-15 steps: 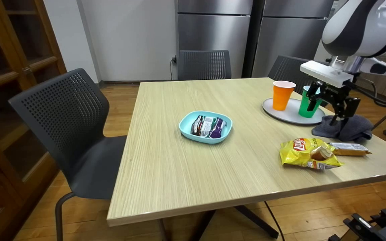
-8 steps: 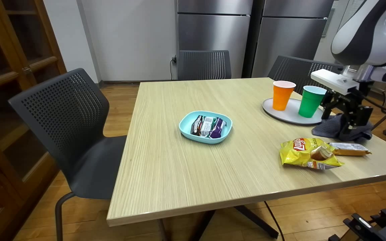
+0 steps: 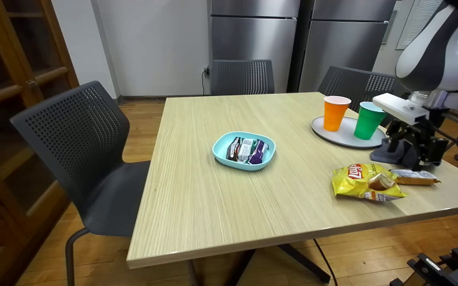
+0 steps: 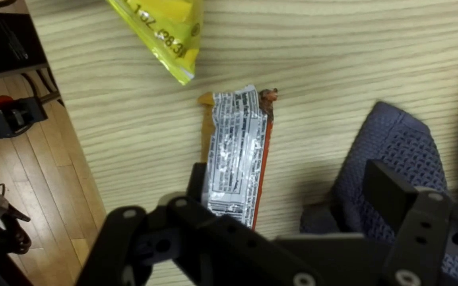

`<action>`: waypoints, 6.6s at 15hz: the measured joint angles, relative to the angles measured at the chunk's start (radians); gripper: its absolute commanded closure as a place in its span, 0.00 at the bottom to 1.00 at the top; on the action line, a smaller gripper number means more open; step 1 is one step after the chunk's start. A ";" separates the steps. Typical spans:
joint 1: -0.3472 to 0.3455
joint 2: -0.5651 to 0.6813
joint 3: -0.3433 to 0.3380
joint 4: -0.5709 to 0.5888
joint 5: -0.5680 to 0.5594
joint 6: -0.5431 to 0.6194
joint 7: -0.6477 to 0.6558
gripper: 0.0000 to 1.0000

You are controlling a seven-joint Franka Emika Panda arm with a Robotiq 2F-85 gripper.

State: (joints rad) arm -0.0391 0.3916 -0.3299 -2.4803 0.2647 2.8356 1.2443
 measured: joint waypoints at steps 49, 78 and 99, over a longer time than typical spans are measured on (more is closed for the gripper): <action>0.342 -0.147 0.044 -0.037 -0.227 0.130 -0.041 0.83; 0.473 0.261 0.255 0.563 -0.220 -0.051 0.001 0.83; 0.487 0.343 0.198 0.694 -0.279 -0.079 -0.005 0.00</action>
State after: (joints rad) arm 0.4475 0.7348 -0.1319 -1.7865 -0.0141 2.7567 1.2398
